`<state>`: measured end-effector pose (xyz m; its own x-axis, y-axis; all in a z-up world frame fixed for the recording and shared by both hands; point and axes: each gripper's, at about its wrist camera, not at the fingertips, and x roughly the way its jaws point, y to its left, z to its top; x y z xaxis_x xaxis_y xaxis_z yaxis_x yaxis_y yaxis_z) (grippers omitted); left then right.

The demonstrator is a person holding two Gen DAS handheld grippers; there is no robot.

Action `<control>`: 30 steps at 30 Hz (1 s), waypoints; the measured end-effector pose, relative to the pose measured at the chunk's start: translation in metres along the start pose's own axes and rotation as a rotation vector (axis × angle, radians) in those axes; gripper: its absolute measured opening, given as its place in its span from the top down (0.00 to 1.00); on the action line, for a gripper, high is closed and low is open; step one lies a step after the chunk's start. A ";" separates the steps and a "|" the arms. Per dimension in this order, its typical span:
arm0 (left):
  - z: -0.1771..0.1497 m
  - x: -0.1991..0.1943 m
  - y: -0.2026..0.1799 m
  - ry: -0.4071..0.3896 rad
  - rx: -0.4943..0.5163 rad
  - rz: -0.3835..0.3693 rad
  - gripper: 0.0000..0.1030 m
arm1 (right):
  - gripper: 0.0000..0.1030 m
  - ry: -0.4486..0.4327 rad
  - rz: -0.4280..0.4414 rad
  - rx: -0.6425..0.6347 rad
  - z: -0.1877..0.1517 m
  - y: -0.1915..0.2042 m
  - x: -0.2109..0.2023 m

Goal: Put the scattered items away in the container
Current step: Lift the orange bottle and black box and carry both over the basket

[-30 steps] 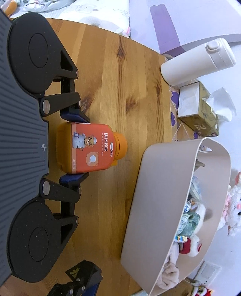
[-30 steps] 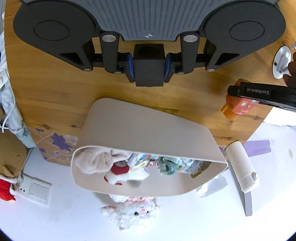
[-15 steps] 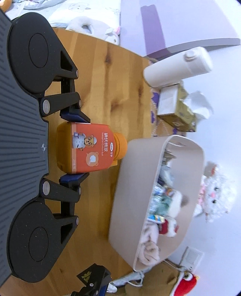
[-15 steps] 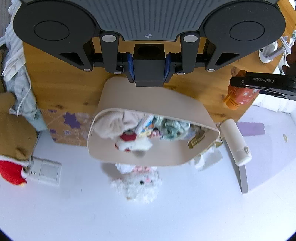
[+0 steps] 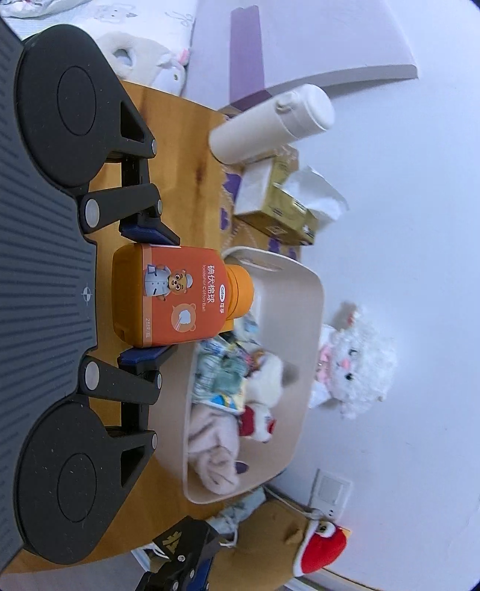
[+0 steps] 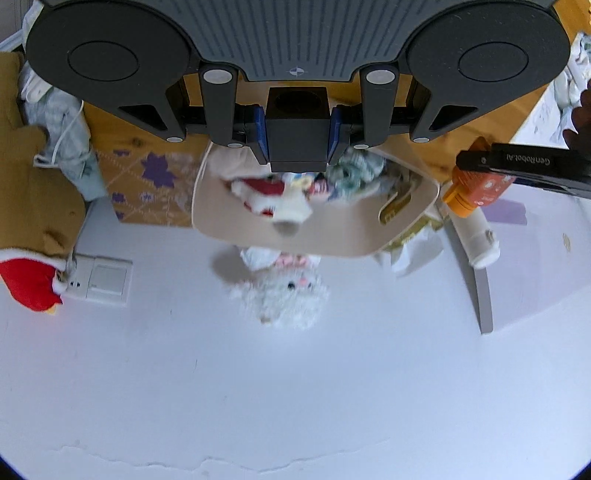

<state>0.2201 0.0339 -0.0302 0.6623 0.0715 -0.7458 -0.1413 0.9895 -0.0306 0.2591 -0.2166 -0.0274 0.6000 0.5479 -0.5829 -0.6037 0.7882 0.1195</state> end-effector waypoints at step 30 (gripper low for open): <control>0.090 0.086 -0.037 -0.031 0.112 0.034 0.47 | 0.71 0.035 -0.070 -0.088 0.080 -0.017 0.100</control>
<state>0.3485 0.0147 -0.0329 0.6812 0.1073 -0.7242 -0.0824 0.9942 0.0697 0.3715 -0.1533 -0.0231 0.6249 0.4811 -0.6148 -0.6053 0.7960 0.0077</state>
